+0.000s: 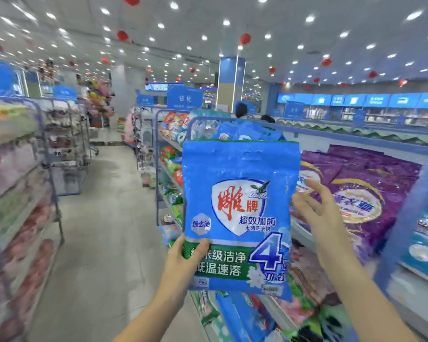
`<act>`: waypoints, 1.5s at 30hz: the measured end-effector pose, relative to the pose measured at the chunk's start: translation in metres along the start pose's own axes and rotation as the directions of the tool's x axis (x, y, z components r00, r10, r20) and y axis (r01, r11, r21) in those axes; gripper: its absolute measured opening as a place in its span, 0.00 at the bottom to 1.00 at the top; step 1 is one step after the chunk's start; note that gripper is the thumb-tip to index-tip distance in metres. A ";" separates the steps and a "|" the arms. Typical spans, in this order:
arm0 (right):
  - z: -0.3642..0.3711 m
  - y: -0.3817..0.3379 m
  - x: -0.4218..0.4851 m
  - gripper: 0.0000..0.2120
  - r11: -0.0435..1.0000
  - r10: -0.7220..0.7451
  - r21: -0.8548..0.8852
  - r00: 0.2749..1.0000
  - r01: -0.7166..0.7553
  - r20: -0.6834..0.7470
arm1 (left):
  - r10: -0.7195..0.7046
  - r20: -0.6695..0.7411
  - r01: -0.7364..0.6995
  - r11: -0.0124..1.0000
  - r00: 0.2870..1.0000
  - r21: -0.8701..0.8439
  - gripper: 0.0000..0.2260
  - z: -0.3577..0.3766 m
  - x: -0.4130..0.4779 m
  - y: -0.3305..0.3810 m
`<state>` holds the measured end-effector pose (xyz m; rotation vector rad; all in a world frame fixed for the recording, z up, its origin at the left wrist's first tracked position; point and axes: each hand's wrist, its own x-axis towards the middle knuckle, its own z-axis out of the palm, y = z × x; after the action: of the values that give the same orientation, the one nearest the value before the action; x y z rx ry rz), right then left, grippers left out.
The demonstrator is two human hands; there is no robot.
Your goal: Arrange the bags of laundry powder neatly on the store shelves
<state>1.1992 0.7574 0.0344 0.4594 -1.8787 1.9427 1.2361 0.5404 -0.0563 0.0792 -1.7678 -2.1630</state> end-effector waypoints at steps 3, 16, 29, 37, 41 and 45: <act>0.044 0.057 0.006 0.19 0.992 0.124 -0.038 0.985 -0.120 0.124 | -0.033 -0.065 0.030 0.999 0.997 -0.041 0.05 -0.034 0.050 -0.009; 0.270 0.184 0.118 0.22 0.949 0.305 -0.191 0.879 -0.249 0.368 | -0.099 -0.059 0.101 0.994 0.993 0.030 0.07 -0.196 0.311 -0.019; 0.293 0.268 0.328 0.34 0.941 0.242 -0.283 0.954 -0.186 0.176 | -0.080 0.185 0.066 0.995 0.979 0.078 0.08 -0.135 0.571 -0.041; 0.287 0.295 0.454 0.18 0.905 0.092 -0.414 0.995 -0.096 -0.030 | -0.111 0.349 0.089 0.993 0.930 0.078 0.05 -0.057 0.720 -0.038; 0.284 0.312 0.490 0.18 0.876 0.075 -0.463 0.986 -0.136 -0.149 | 0.000 0.482 -0.044 0.996 0.876 0.080 0.04 -0.026 0.771 -0.051; 0.290 0.334 0.502 0.17 0.829 0.046 -0.517 0.947 -0.214 -0.319 | 0.027 0.605 -0.115 0.988 0.796 0.106 0.06 0.002 0.813 -0.064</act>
<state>0.5863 0.4897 0.0057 -0.1342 -2.1756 1.3447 0.4578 0.3110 0.0232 -0.7165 -2.2012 -2.1467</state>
